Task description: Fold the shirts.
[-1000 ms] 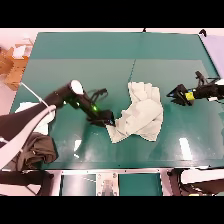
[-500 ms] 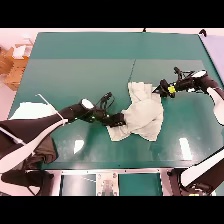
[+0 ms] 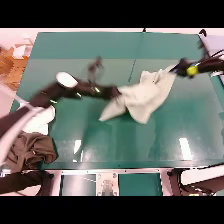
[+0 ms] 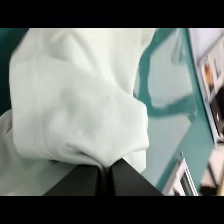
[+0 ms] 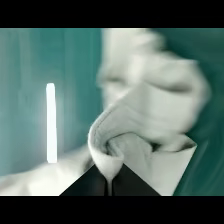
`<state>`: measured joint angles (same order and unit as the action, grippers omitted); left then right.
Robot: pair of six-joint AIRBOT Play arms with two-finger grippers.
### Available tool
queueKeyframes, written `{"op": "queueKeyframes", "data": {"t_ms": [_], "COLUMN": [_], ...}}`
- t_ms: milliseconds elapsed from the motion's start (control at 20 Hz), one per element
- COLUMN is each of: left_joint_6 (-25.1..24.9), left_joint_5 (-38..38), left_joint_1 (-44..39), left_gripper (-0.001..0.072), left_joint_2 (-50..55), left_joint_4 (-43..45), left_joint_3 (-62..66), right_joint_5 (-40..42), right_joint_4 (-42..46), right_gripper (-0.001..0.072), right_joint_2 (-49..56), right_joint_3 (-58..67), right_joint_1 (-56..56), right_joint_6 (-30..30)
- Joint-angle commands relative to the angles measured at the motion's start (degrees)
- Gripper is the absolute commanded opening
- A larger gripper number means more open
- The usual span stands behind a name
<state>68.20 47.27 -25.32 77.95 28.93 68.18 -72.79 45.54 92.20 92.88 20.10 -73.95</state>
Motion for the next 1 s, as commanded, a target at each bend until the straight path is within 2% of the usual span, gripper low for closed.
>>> {"op": "queueKeyframes", "data": {"t_ms": [0,200,400,550,800,950], "left_joint_6": [8.15,12.9,17.29,21.2,21.24,14.12], "left_joint_5": [6.54,11.3,20.52,24.33,15.54,9.77], "left_joint_1": [8.68,11.32,11.32,11.32,11.32,11.32], "left_gripper": [0.0023,0.0024,0.0025,0.0025,0.0026,0.0026], "left_joint_2": [-15.13,-26.29,-28.46,-27.91,-24.15,-12.09], "left_joint_4": [17.73,26.51,30.49,37.03,36.22,28.83], "left_joint_3": [9.68,22.1,28.09,24.35,5.18,-3.63], "right_joint_5": [-0.07,3.58,6.78,5.29,6.64,12.92], "right_joint_4": [-0.61,-0.33,2.29,3.1,2.73,3.13], "right_gripper": [0.0017,0.0017,0.002,0.002,0.0021,0.0022], "right_joint_2": [-16.85,-35.58,-45.7,-45.7,-38.88,-29.07], "right_joint_3": [2.8,3.85,3.85,2.23,-16.74,-27.87], "right_joint_1": [4.81,7.93,8.92,8.9,3.54,-0.42], "right_joint_6": [0.52,1.18,0.5,0.48,0.59,1.16]}}
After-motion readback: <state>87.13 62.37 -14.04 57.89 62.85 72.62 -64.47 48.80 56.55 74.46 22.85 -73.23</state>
